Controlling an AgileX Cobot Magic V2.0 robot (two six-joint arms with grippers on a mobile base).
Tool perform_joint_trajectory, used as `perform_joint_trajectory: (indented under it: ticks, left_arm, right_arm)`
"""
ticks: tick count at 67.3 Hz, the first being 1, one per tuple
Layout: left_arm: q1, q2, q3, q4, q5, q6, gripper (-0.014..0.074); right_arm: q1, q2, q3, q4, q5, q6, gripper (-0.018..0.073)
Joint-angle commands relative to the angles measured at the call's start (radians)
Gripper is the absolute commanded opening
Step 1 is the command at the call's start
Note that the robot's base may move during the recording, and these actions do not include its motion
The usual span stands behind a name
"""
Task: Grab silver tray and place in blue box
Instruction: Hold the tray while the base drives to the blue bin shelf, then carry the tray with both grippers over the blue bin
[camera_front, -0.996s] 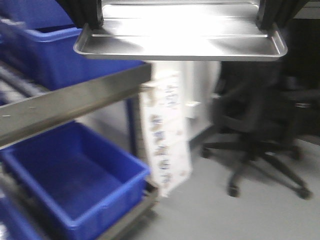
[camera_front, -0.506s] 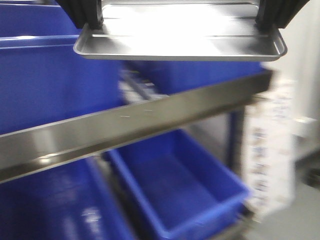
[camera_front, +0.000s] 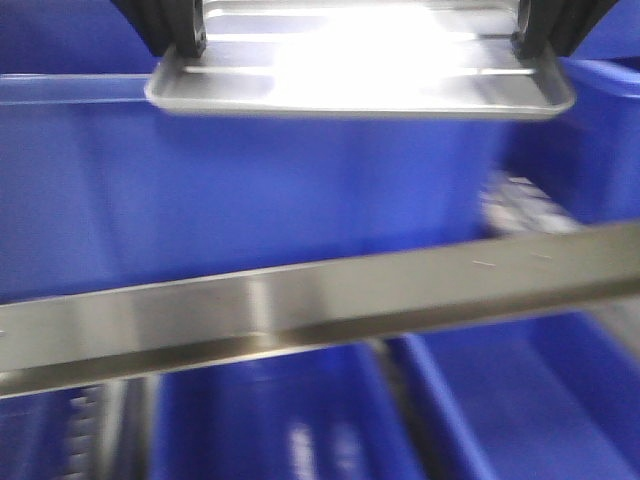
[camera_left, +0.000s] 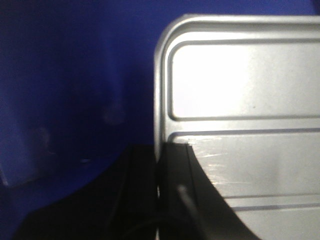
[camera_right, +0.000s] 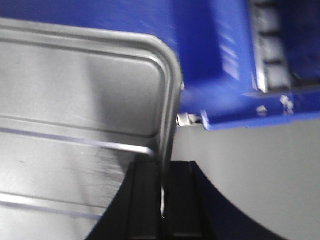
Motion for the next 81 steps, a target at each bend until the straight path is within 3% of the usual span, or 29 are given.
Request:
perform_joint_trajectory:
  ticks: [1, 81]
  left_arm:
    - [-0.003, -0.046, -0.028, 0.054, 0.002, 0.011, -0.0105]
    - [-0.003, -0.046, -0.028, 0.054, 0.002, 0.011, -0.0105]
  right_arm:
    - [-0.004, -0.043, -0.039, -0.055, -0.031, -0.018, 0.0059]
    - [-0.004, -0.043, -0.039, -0.055, -0.031, -0.018, 0.0059]
